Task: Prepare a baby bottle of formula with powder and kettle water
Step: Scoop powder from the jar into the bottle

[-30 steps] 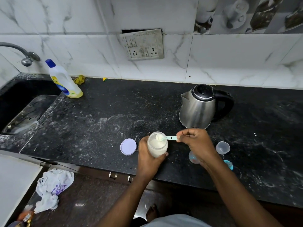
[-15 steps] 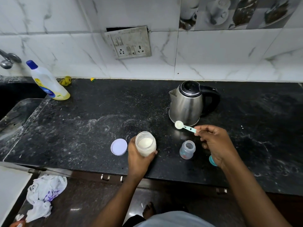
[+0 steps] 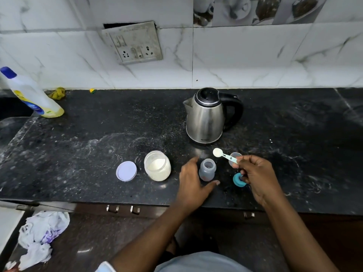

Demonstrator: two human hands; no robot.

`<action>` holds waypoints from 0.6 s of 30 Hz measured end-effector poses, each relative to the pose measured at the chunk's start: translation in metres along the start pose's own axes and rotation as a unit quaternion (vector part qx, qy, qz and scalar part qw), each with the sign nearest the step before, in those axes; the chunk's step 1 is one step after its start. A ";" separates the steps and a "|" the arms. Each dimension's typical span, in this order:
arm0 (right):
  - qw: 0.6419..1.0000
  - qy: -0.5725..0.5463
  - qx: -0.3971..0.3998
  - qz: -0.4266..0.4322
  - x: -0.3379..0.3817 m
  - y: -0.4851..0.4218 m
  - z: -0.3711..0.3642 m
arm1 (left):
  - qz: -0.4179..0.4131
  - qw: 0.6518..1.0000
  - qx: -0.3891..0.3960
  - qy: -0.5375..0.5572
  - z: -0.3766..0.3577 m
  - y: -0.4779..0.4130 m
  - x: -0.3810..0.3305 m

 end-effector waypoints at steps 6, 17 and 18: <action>0.998 -0.005 0.032 0.047 0.012 0.007 -0.002 | 0.078 0.989 -0.007 0.126 -0.016 -0.015 0.012; 0.972 0.034 0.033 0.230 0.082 0.027 0.001 | 0.023 0.969 -0.045 0.241 0.015 -0.038 -0.042; 0.968 0.048 0.030 0.244 0.086 0.028 0.002 | 0.022 0.970 -0.047 0.237 0.017 -0.039 -0.043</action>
Point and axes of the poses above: each hand's wrist, its own y-axis away from the middle knuckle, its own z-axis out of the back of the hand, x = y × z, the point moved 10 cm from there along -y, towards the middle knuckle, and after that the axes turned 1 degree about -z, right-handed, at the moved point
